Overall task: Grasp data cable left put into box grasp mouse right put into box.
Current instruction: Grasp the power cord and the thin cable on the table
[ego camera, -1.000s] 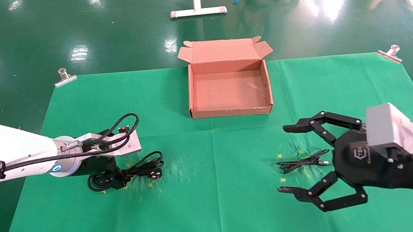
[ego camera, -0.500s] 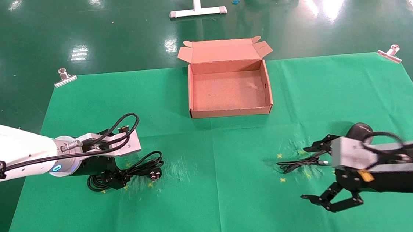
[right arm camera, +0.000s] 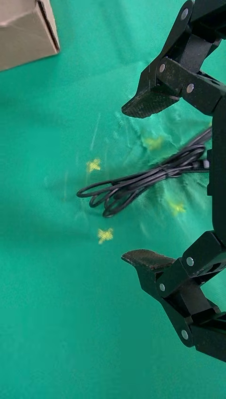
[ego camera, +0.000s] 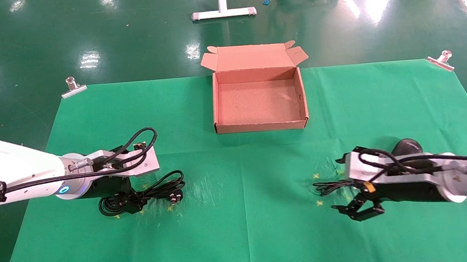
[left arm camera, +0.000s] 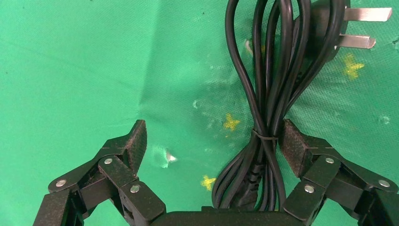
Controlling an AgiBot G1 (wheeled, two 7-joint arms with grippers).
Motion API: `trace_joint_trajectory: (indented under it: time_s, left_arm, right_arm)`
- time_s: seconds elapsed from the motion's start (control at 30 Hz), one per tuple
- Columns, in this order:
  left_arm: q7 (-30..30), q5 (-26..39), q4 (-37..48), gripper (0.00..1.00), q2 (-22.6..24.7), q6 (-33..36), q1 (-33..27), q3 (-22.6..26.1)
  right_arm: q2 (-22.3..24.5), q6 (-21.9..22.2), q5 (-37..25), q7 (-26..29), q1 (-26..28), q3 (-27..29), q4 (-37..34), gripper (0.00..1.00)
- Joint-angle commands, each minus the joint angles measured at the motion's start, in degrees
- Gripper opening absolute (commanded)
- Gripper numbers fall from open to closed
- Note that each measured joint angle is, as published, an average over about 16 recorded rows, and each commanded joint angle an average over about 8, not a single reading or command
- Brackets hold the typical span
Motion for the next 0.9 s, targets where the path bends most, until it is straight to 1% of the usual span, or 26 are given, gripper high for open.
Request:
trace_joint_trajectory:
  time_s: [0.03,0.23,0.27,0.33,0.37,0.5,0.53,0.6,0.63,0.9]
  left_arm:
    - [0.0,0.0,0.0,1.00,0.0,0.0,0.0,0.0]
    - [0.0,0.0,0.0,1.00,0.0,0.0,0.0,0.0]
    - [0.0,0.0,0.0,0.94,0.0,0.0,0.0,0.0]
    - [0.0,0.0,0.0,0.69,0.0,0.0,0.0,0.0]
    - [0.0,0.0,0.0,0.56,0.0,0.0,0.0,0.0]
    - [0.0,0.0,0.0,0.06,0.0,0.0,0.0,0.0]
    - [0.0,0.0,0.0,0.00,0.0,0.0,0.0,0.0]
    - [0.0,0.0,0.0,0.00,0.0,0.0,0.0,0.0]
    - [0.0,0.0,0.0,0.00,0.0,0.0,0.0,0.0]
    - [0.0,0.0,0.0,0.00,0.0,0.0,0.0,0.0]
  right_arm:
    - [-1.3,0.7,-1.2,-0.3,0.3,-0.5,-1.5,1.00]
    - [-3.4,1.7,-2.5,-1.3,1.6,-1.1,-5.7,1.00]
    - [-3.6,1.8,-2.7,-1.3,1.8,-1.1,-6.1,1.00]
    - [-4.0,2.0,-3.1,-1.3,2.1,-1.2,-6.8,1.00]
    - [-4.1,2.0,-3.2,-1.2,2.2,-1.3,-7.1,0.94]
    - [-4.4,2.1,-3.5,-1.2,2.5,-1.4,-7.7,0.45]
    - [-4.4,2.1,-3.4,-1.2,2.5,-1.4,-7.6,0.32]
    - [-4.3,2.1,-3.4,-1.2,2.5,-1.4,-7.6,0.07]
    - [-4.3,2.1,-3.3,-1.2,2.4,-1.3,-7.5,0.01]
    - [-4.1,2.0,-3.1,-1.2,2.3,-1.2,-7.1,0.00]
